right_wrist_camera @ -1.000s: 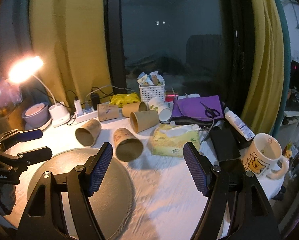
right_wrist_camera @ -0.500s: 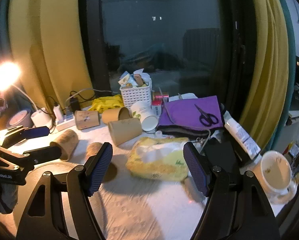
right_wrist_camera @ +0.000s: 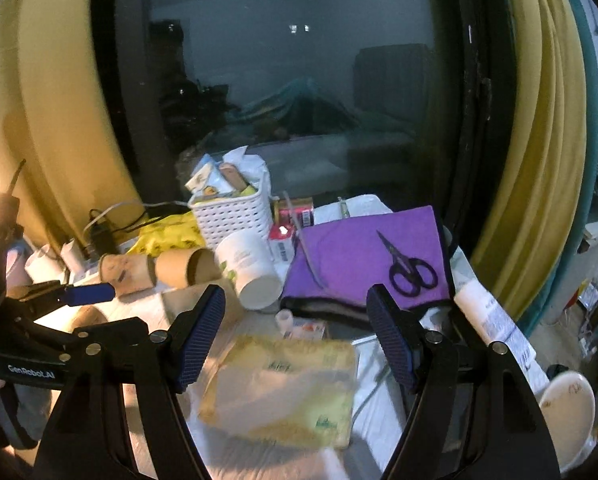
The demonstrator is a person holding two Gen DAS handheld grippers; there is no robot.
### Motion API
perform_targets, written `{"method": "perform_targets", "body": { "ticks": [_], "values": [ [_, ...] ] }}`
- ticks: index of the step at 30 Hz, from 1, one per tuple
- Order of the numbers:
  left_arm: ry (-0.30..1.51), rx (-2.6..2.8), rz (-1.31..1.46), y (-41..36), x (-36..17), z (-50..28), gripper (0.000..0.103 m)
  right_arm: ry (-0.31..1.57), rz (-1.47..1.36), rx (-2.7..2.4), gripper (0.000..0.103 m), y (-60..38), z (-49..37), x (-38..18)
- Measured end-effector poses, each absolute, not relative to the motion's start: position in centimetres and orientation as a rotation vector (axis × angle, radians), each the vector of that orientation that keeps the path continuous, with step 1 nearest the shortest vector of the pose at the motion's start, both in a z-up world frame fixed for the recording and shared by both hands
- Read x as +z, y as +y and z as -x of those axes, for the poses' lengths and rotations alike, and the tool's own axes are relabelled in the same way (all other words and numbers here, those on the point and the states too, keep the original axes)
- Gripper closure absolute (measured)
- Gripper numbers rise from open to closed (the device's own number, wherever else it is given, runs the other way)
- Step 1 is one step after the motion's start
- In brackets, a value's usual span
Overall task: Flip cup upright
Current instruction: 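Move the left tool toward the white printed cup lying by the basket, then close the left gripper on the white printed cup's side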
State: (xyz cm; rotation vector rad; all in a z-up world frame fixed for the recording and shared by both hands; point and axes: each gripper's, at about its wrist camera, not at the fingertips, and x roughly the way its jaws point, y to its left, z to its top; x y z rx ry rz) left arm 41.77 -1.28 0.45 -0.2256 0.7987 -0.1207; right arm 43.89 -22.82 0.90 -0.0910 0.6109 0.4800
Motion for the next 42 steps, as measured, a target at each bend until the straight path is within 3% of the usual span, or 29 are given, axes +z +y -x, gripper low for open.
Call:
{"method": "perform_targets", "body": {
  "ticks": [26,42],
  "values": [
    [1.022,0.013,0.434,-2.5,-4.0,-55.1,0.016,0.726,-0.025,0.475,0.027,-23.4,-55.9,-0.5],
    [1.083,0.032,0.526,-2.7,-7.2,-56.1,0.016,0.722,-0.061,0.467,0.027,-26.3,-56.1,-0.1]
  ]
}}
